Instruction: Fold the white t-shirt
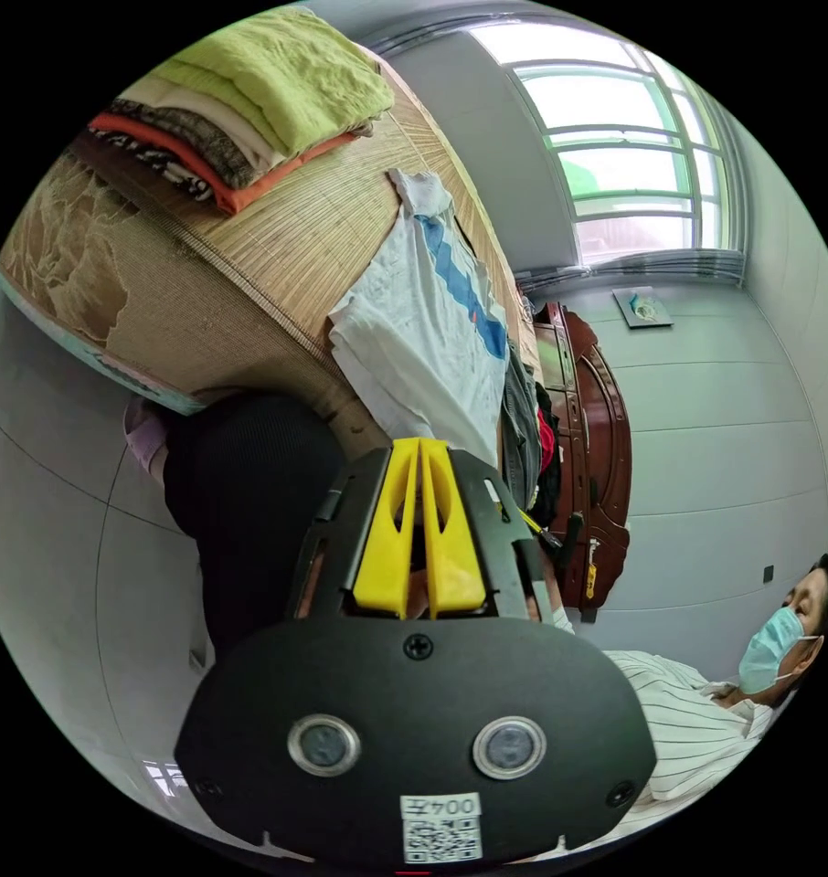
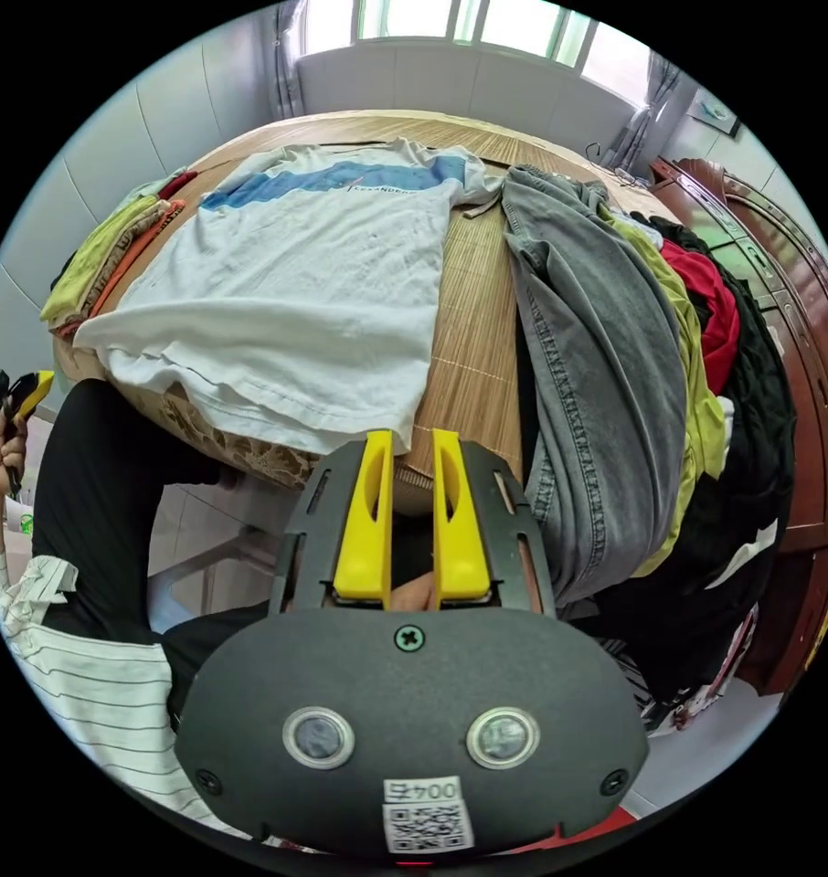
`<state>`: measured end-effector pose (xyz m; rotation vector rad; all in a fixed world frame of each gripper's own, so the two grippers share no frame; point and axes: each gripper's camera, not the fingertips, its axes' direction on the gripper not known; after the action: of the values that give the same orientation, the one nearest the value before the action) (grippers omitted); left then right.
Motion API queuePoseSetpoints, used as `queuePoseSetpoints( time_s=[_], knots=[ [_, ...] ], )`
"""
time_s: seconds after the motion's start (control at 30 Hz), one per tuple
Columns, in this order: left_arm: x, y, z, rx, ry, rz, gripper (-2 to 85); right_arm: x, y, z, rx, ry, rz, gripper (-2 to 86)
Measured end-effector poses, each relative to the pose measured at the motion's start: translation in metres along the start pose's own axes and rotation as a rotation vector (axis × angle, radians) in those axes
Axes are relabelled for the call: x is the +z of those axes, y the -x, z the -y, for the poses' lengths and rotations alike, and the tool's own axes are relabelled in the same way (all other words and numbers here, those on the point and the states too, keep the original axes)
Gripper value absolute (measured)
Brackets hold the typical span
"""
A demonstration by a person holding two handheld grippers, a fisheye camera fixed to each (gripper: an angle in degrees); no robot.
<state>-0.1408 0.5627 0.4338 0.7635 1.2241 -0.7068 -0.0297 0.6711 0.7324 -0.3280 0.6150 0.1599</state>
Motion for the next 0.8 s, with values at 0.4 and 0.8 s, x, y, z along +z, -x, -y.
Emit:
queuePoseSetpoints(
  time_s=[0.4,0.8],
  knots=[
    [-0.002,-0.007,-0.013,0.013,0.013,0.036,0.2,-0.012,0.010,-0.006,-0.092,0.079,-0.240,6.5],
    [0.017,-0.005,-0.012,0.016,0.050,-0.003,0.2,-0.045,0.227,-0.025,-0.663,-0.305,-0.172,9.4]
  ],
)
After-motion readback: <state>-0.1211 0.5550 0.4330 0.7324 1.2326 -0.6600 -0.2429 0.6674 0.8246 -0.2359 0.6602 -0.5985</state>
